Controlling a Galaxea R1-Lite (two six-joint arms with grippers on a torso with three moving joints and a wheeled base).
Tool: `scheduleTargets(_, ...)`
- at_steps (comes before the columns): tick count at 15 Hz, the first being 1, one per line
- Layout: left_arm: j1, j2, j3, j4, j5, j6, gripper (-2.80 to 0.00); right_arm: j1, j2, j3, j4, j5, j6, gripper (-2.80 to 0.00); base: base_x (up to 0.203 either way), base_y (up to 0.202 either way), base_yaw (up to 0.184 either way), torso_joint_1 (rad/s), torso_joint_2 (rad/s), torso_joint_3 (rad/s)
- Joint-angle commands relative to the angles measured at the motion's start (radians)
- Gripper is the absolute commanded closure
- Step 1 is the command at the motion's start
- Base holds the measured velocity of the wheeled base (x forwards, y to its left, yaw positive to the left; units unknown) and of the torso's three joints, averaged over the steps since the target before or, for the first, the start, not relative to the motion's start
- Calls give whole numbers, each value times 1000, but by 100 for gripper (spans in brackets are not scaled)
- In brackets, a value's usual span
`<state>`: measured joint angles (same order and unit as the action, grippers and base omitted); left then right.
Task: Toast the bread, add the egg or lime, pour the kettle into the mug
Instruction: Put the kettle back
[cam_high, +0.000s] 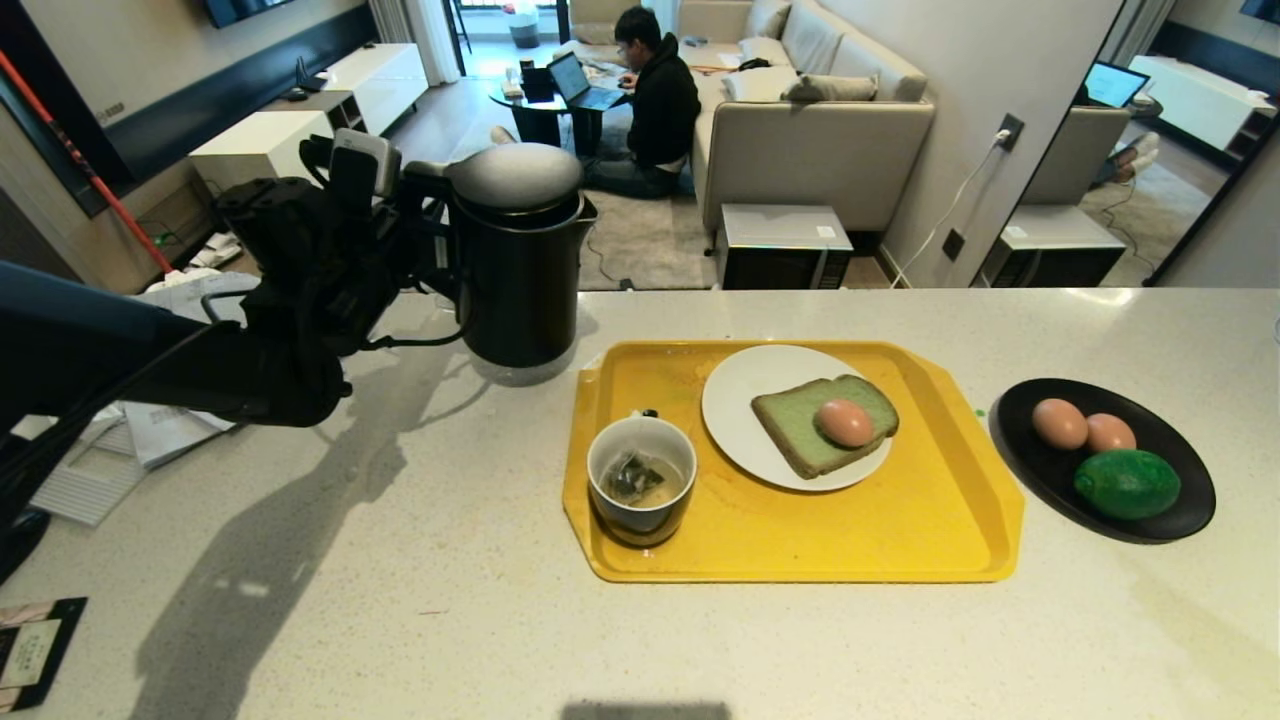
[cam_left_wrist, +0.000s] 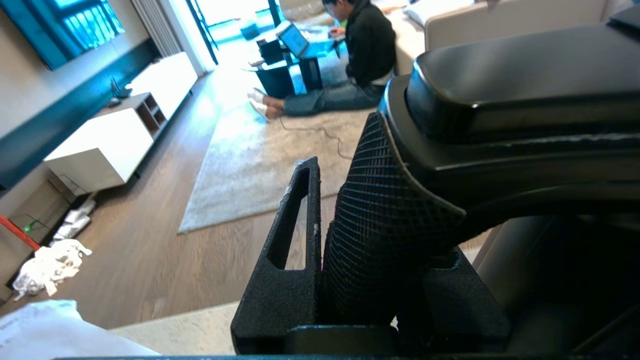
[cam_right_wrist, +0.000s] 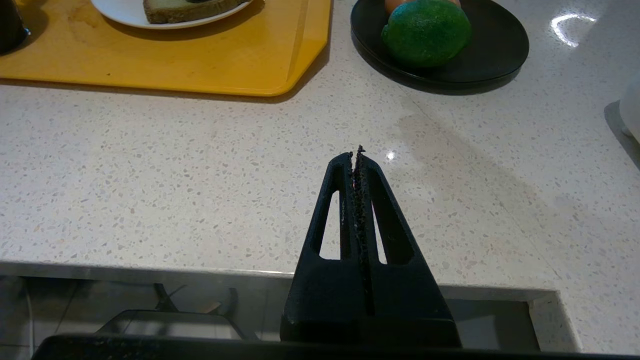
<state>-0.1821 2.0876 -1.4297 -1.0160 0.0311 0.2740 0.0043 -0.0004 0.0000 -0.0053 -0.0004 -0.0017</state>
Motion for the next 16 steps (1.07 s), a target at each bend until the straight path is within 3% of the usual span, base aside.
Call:
scheduleTargets(1,4,23,7,-4,0,2,0,0,0,2,-1,0,-1,0,0,0,0,0,0,0)
scheduleTargets(16,46,2,181,-79,1,31,0,0,0,0,-1,0,-1,0,0,0,0,0,0,0)
